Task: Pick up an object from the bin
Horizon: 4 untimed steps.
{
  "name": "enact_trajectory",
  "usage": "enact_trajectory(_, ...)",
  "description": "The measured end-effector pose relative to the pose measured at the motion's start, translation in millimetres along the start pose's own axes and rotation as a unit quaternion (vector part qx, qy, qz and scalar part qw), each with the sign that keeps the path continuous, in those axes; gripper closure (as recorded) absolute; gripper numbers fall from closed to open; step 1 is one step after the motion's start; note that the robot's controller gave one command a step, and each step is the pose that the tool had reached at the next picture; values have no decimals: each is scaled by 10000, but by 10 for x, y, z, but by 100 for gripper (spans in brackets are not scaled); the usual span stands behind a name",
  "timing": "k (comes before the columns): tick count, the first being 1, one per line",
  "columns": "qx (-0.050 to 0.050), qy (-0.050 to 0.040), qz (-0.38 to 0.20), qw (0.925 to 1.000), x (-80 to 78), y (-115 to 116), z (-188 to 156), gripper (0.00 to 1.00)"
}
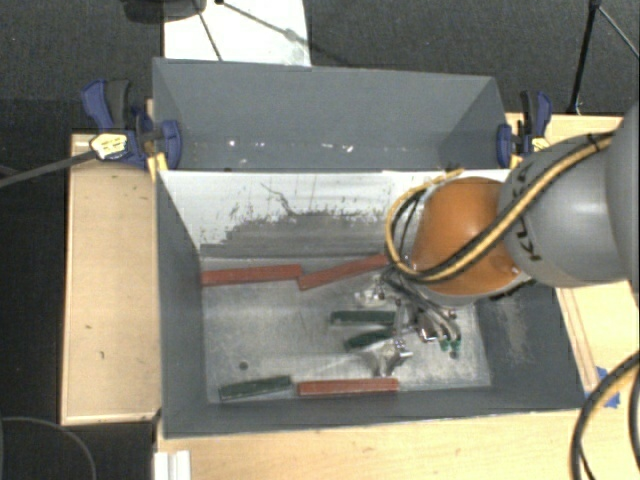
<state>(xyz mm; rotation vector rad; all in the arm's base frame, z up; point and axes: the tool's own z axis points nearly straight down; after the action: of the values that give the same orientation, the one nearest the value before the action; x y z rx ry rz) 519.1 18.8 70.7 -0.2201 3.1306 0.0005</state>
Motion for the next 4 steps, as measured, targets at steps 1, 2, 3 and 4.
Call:
enact_trajectory(1, 11, -27, 267, 9996, -53, 57, -43, 100)
enact_trajectory(2, 11, -27, 271, 9996, -53, 57, -43, 100)
enact_trajectory(3, 8, -13, 278, 9996, -42, 58, -79, 100)
enact_trajectory(4, 2, 15, 280, 9996, -34, 63, -227, 100)
